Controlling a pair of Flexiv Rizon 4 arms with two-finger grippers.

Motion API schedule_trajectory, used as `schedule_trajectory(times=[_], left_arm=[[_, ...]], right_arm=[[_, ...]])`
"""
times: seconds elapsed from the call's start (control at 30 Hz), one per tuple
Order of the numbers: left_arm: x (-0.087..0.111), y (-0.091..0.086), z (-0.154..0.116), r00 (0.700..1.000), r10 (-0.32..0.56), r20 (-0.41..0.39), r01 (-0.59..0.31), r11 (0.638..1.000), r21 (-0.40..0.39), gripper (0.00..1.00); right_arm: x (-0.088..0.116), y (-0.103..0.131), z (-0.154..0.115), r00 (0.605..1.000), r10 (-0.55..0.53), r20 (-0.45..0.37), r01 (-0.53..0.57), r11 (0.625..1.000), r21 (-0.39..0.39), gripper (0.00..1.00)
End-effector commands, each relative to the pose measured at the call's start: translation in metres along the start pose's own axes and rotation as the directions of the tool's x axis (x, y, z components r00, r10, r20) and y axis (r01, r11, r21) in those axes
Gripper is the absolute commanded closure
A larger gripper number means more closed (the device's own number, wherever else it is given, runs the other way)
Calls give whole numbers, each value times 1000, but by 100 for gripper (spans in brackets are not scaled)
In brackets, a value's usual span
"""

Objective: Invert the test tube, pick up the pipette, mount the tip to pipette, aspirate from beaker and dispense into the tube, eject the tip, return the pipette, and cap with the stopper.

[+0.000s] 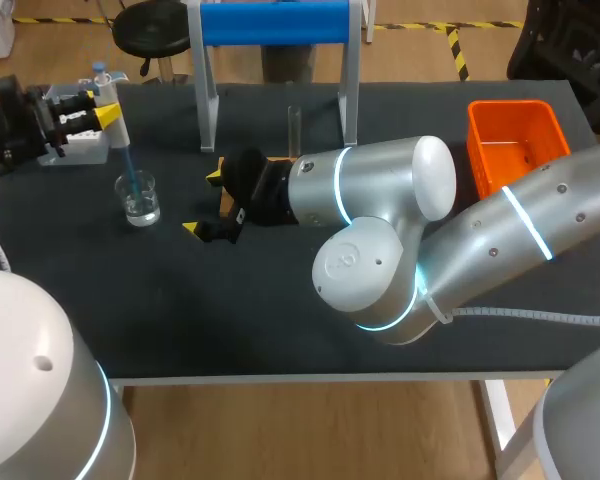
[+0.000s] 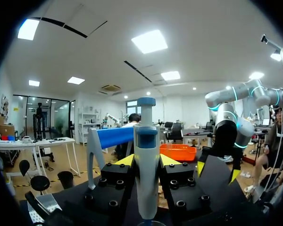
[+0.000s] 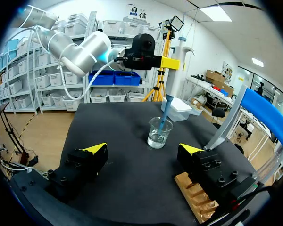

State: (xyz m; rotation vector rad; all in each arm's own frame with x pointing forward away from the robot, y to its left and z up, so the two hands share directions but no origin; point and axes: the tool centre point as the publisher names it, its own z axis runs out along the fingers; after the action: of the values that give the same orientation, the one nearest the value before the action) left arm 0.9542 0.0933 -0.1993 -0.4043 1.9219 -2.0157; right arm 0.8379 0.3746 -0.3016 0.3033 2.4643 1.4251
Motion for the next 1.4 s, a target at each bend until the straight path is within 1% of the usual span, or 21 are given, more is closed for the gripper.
schedule_trajectory(times=[0.03,0.43,0.53,0.67,0.8,0.87,1.17,1.3,1.4], left_arm=[[-1,0,-1,1000,1,-4,-1,1000,2,100],[-1,0,-1,1000,1,-4,-1,1000,2,100],[-1,0,-1,1000,1,-4,-1,1000,2,100],[-1,0,-1,1000,1,-4,-1,1000,2,100],[-1,0,-1,1000,1,-4,-1,1000,2,100],[-1,0,-1,1000,1,-4,-1,1000,2,100],[-1,0,-1,1000,1,-4,-1,1000,2,100],[-1,0,-1,1000,1,-4,-1,1000,2,100],[-1,0,-1,1000,1,-4,-1,1000,2,100]], right_arm=[[0,1,-1,1000,1,1,-1,1000,5,0],[0,1,-1,1000,1,1,-1,1000,5,0],[-3,6,-9,1000,-21,16,20,999,30,0],[-10,20,-23,998,-55,28,54,998,29,0],[-18,39,-37,993,-106,48,105,994,22,0],[-21,49,-42,991,-128,44,127,992,14,0],[-34,89,-58,977,-211,39,211,977,-15,0],[-37,102,-60,971,-238,17,238,971,-33,0],[-37,111,-61,969,-247,-22,245,968,-61,0]])
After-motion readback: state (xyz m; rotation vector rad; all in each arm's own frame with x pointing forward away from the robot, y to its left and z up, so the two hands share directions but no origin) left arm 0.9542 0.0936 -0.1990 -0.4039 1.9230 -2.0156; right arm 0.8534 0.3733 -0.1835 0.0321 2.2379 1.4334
